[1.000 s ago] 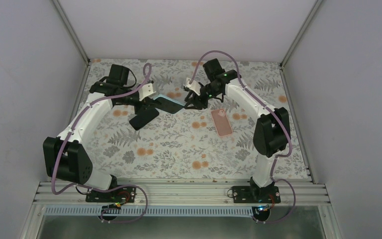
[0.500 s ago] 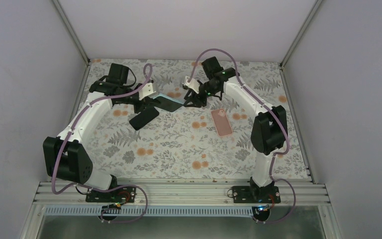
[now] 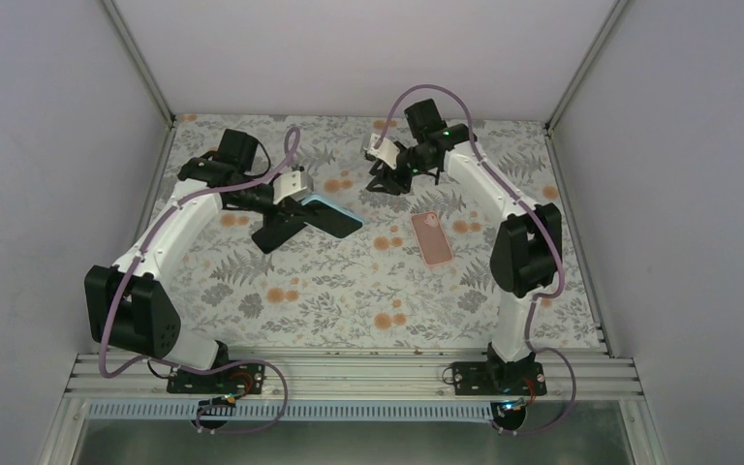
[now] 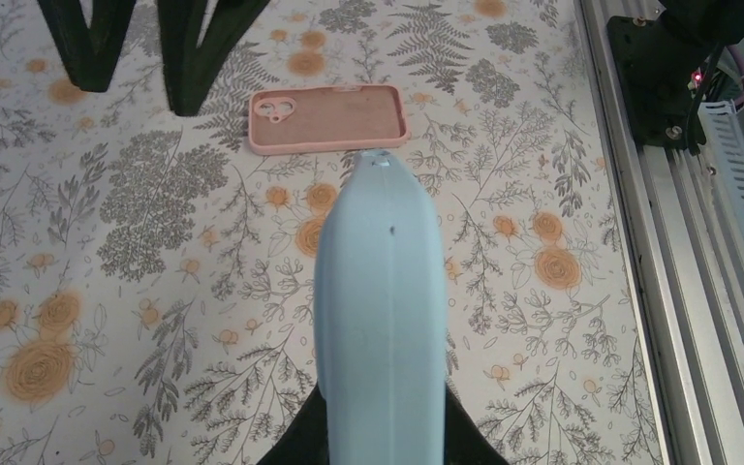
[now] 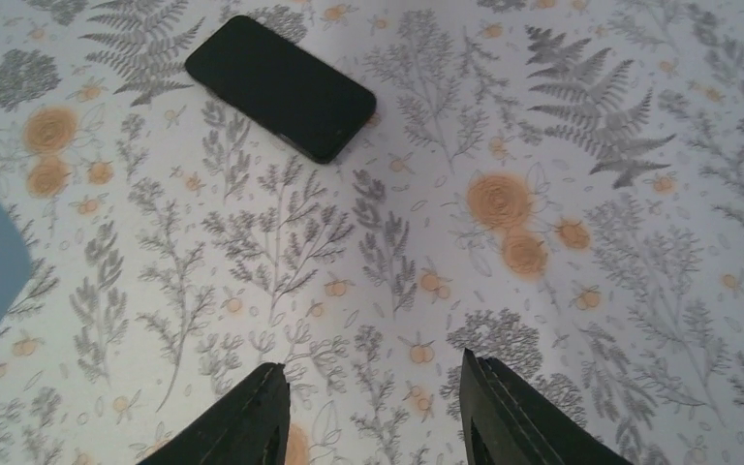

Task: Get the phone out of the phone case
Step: Remove the phone case from the phone.

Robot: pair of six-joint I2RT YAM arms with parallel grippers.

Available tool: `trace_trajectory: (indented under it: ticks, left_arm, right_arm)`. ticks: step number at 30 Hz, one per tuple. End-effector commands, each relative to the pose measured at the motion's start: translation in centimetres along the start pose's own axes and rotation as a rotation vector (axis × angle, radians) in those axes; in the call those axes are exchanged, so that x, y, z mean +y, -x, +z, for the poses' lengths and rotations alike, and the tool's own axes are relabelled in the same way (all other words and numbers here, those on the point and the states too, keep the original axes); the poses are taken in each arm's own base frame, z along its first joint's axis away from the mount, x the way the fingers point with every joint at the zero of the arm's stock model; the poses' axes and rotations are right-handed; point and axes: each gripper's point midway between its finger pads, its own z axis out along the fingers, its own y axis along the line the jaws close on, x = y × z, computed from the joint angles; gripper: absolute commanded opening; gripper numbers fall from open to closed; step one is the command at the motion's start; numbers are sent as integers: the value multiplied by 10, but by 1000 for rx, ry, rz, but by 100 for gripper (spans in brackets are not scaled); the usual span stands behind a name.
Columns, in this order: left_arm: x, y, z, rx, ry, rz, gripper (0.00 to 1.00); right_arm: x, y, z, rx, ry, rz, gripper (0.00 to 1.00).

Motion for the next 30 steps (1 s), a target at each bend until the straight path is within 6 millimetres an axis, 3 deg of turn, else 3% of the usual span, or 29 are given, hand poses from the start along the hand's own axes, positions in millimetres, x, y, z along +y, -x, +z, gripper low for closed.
trace_trajectory:
  ticks: [1,6,12,22,30]
  left_arm:
    - [0,18,-5,-68,-1,54,2]
    - [1,18,-5,-67,5,53,2]
    - [1,18,-7,-66,17,55,2]
    - [3,17,-5,-61,24,53,2]
    - [-1,19,-6,-70,4,52,2]
  right_arm:
    - [39,8,-14,-17,90,-66,48]
    - [81,-3,-6,2,128,-88,54]
    - [94,-2,-4,-20,177,-71,53]
    - [100,2,-6,-32,191,-79,51]
    - [82,5,-4,-24,104,-83,48]
